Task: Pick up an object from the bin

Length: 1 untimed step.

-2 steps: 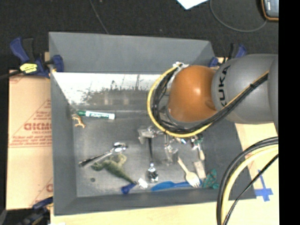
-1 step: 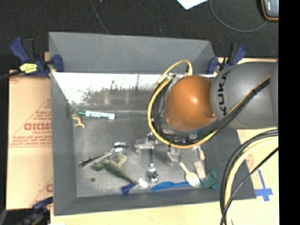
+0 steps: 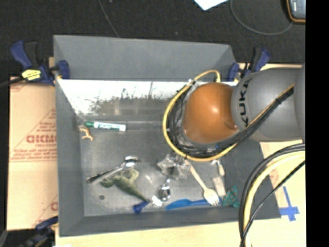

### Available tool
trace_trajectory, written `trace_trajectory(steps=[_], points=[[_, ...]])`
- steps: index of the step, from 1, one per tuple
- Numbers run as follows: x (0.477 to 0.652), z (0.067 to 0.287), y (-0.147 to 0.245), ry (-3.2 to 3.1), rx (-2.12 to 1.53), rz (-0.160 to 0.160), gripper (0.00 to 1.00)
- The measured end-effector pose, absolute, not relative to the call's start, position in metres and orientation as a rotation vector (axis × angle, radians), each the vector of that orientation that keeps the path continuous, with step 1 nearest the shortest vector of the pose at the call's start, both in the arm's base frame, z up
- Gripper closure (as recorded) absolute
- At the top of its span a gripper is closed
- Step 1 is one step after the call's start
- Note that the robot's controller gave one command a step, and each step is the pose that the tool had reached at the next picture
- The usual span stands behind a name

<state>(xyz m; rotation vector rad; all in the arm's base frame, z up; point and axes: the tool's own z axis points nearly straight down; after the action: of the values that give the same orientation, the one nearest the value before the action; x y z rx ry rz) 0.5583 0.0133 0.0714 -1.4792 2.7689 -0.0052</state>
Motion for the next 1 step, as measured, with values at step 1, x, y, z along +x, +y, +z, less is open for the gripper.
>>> trace_trajectory(steps=[1], points=[[0.5581, 0.0719, 0.0134, 2.769, -1.479, -0.005, 1.00]])
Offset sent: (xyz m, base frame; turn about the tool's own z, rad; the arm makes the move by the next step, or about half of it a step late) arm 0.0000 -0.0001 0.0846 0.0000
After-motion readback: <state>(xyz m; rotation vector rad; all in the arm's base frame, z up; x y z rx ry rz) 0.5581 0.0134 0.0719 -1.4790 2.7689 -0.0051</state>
